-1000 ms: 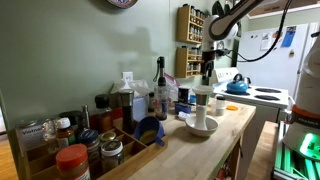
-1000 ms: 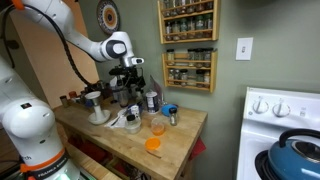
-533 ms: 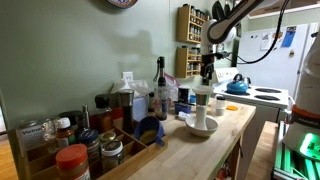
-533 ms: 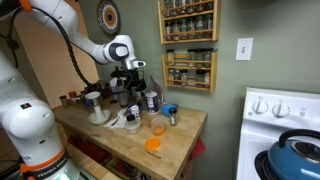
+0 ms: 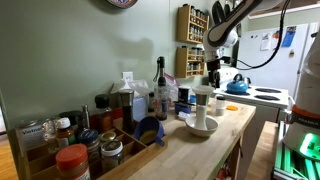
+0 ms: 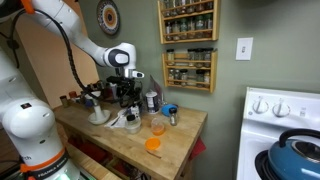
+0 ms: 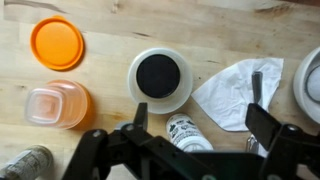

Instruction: Remove the jar from the clear bowl and put it on the counter

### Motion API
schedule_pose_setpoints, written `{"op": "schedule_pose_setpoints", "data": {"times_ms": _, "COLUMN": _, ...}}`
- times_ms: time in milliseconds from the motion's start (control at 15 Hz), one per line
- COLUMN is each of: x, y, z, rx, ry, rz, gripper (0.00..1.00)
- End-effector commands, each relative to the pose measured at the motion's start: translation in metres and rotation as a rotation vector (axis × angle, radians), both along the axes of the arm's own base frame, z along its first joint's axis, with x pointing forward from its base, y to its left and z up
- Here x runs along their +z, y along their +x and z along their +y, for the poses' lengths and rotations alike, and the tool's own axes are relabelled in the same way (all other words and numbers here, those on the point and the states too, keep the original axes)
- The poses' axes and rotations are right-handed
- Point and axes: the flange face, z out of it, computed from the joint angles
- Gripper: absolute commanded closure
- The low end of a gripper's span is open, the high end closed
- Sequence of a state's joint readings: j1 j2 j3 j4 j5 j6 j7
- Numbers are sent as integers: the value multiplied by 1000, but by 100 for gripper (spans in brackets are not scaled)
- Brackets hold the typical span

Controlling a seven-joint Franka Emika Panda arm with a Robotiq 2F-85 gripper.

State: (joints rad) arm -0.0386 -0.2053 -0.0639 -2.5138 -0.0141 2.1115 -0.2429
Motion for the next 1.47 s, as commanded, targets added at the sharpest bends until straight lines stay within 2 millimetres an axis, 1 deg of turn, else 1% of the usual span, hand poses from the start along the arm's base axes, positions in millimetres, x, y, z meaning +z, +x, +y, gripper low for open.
{"op": "schedule_pose_setpoints", "data": {"times_ms": 0, "x": -26, "y": -6, "z": -5, "rx": -40, "ry": -17, "rz": 62, "gripper": 0}}
{"op": "schedule_pose_setpoints", "data": {"times_ms": 400, "x": -58, "y": -3, "z": -13, "rx": -106, "ry": -68, "rz": 138, "gripper": 0}}
{"op": "schedule_pose_setpoints", "data": {"times_ms": 600, "x": -69, "y": -2, "z": -21, "rx": -148, "ry": -97, "rz": 159, "gripper": 0}}
{"op": "schedule_pose_setpoints", "data": {"times_ms": 800, "x": -77, "y": -1, "z": -25, "rx": -162, "ry": -99, "rz": 179, "gripper": 0}}
{"op": "schedule_pose_setpoints", "data": {"times_ms": 867, "x": -79, "y": 0, "z": -25, "rx": -165, "ry": -95, "rz": 182, "gripper": 10}}
{"op": "schedule_pose_setpoints", "data": {"times_ms": 1000, "x": -82, "y": 2, "z": -26, "rx": -170, "ry": -91, "rz": 182, "gripper": 34}}
{"op": "schedule_pose_setpoints", "data": {"times_ms": 1200, "x": -83, "y": 7, "z": -27, "rx": -183, "ry": -85, "rz": 175, "gripper": 58}}
{"op": "schedule_pose_setpoints", "data": {"times_ms": 1267, "x": -83, "y": 8, "z": -27, "rx": -188, "ry": -89, "rz": 171, "gripper": 65}}
{"op": "schedule_pose_setpoints", "data": {"times_ms": 1333, "x": -80, "y": 9, "z": -28, "rx": -189, "ry": -92, "rz": 168, "gripper": 69}}
{"op": "schedule_pose_setpoints", "data": {"times_ms": 1400, "x": -73, "y": 10, "z": -29, "rx": -193, "ry": -93, "rz": 159, "gripper": 69}}
